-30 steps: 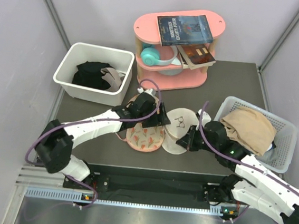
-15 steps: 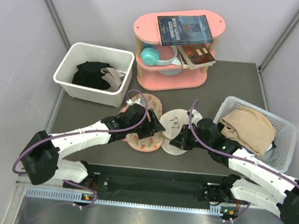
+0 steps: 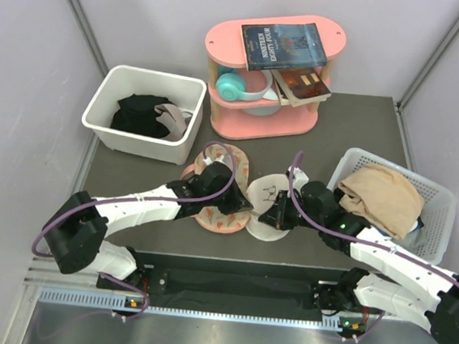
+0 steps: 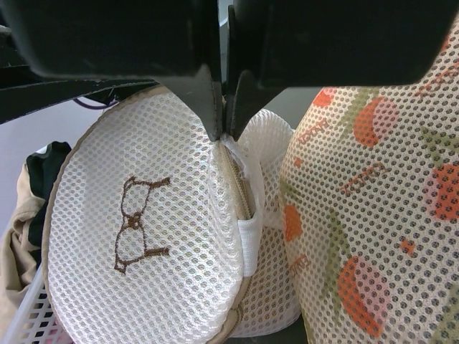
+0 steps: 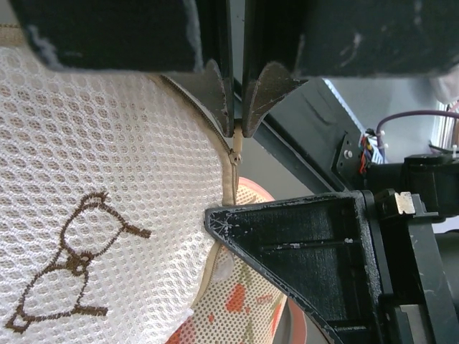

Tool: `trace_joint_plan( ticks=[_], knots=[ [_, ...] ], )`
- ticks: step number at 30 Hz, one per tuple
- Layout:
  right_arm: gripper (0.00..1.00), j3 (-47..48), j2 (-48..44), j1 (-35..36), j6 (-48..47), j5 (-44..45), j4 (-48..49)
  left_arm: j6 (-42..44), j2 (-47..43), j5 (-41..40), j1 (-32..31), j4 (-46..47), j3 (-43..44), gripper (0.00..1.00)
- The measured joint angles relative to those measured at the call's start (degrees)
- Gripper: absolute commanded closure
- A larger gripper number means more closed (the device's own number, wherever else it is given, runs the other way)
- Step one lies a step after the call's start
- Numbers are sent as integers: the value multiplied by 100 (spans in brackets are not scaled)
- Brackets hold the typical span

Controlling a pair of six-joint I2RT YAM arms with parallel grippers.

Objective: Unzip the laundry bag and remove the bra

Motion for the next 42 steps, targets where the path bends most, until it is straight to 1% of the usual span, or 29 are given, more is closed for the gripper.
trace_joint_plan(
  ticks=[8,19,27,30,37,42],
  knots=[
    [100,0,-26,2,17,81,-160,2,-4,-20,0,33,0,100],
    [100,0,-756,-37,-22,732,-909,96,-402,-219,70,15,-90,100],
    [100,85,-931,-57,-98,1104,-1405,387,-481,-413,105,-74,-94,100],
    [100,175,-990,-59,-129,1233,-1628,632,-254,-376,109,-190,181,100],
    [100,597,-1215,-85,-280,1550,-2153,1377,872,103,151,-227,1539,100],
    [100,702,-1322,-90,-306,1596,-2243,1829,1263,435,175,-92,2087,100]
  ],
)
